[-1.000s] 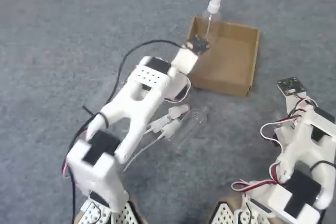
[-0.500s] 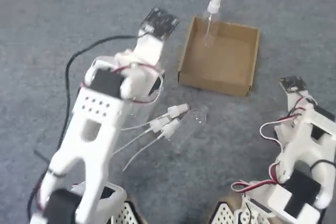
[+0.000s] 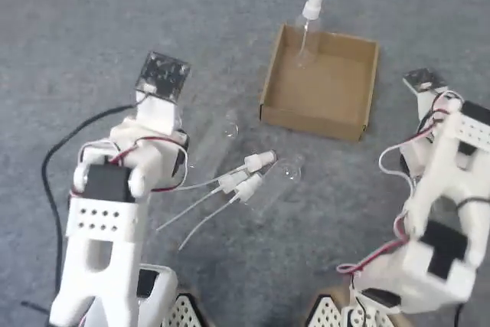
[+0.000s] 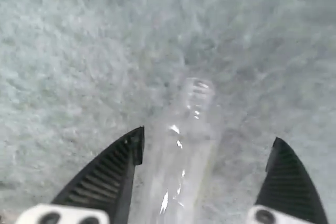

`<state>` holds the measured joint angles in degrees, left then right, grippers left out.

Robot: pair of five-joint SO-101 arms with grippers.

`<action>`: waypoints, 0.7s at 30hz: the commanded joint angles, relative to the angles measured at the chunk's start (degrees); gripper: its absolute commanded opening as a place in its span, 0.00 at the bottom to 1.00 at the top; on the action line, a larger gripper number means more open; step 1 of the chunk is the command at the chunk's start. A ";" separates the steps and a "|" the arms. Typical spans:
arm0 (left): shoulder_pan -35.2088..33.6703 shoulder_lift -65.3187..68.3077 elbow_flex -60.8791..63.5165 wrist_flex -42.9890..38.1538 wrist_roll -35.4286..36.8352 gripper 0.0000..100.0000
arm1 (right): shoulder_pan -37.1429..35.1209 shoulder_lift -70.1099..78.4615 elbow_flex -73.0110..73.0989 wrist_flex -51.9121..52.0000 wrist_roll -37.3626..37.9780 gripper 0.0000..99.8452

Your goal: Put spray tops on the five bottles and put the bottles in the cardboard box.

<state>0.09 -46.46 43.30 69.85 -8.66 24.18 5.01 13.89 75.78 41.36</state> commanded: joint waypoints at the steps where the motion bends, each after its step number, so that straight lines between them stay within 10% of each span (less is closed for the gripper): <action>1: -0.35 -3.78 3.65 -4.48 0.53 0.01 | 2.33 3.65 -5.01 0.75 -0.26 0.29; 11: -0.09 -3.78 4.35 -4.75 0.70 0.01 | 2.42 9.36 -5.27 -0.22 0.79 0.28; 21: -0.44 -4.31 3.74 -4.75 0.88 0.01 | 1.01 5.14 -6.95 -1.36 0.62 0.04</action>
<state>0.09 -48.22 48.04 66.95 -8.75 26.20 15.30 11.08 74.55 41.89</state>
